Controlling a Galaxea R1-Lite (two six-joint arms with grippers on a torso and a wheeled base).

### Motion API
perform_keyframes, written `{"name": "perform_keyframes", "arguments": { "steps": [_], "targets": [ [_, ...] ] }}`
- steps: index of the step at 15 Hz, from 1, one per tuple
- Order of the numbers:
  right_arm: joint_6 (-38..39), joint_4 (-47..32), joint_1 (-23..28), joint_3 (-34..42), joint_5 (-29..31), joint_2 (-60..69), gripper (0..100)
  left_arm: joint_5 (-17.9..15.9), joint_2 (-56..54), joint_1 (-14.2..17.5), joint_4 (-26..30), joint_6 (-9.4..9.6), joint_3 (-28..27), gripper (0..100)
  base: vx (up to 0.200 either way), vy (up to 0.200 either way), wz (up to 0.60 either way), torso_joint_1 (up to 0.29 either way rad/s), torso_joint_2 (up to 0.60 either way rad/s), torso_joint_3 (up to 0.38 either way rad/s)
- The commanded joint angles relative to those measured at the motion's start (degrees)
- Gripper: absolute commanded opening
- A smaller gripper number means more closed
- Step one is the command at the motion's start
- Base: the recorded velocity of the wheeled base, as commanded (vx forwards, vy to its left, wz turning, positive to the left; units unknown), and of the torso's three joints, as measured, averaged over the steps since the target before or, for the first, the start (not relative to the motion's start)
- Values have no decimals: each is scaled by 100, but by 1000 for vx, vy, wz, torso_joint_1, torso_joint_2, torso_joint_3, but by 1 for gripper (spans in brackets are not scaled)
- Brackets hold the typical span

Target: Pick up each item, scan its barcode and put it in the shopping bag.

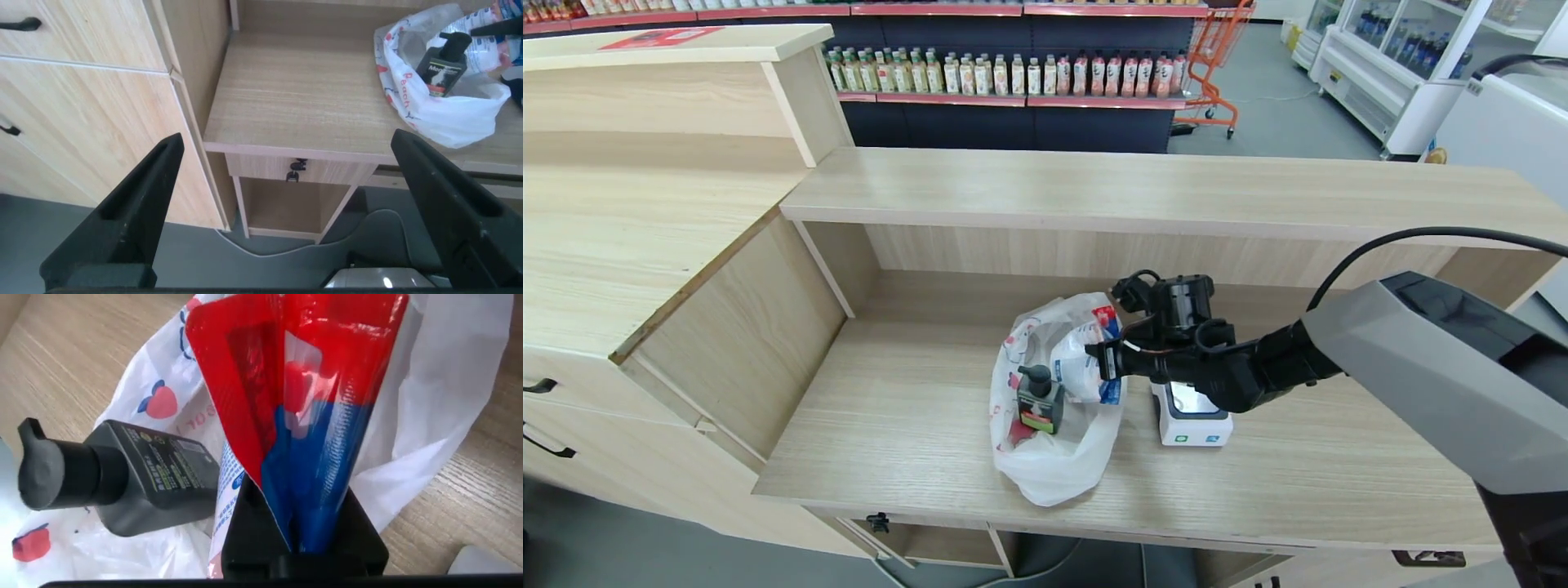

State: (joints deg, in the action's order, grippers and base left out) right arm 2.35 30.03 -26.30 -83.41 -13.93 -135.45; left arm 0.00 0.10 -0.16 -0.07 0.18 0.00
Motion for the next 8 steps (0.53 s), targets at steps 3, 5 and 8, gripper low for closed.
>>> {"name": "perform_keyframes", "arguments": {
  "steps": [3, 5, 8],
  "targets": [
    [99, 12, 2, -35, -39, 1, 100, 0, -1, 7, -1, -1, 0, 100, 0, 0, 0, 0, 0, 0],
    [257, 12, 10, -79, -92, 230, 100, 0, -1, -2, -1, -1, 0, 100, 0, 0, 0, 0, 0, 0],
    [512, -23, 125, -88, -707, 1003, 100, 0, -1, 7, -1, -1, 0, 100, 0, 0, 0, 0, 0, 0]
  ]
}}
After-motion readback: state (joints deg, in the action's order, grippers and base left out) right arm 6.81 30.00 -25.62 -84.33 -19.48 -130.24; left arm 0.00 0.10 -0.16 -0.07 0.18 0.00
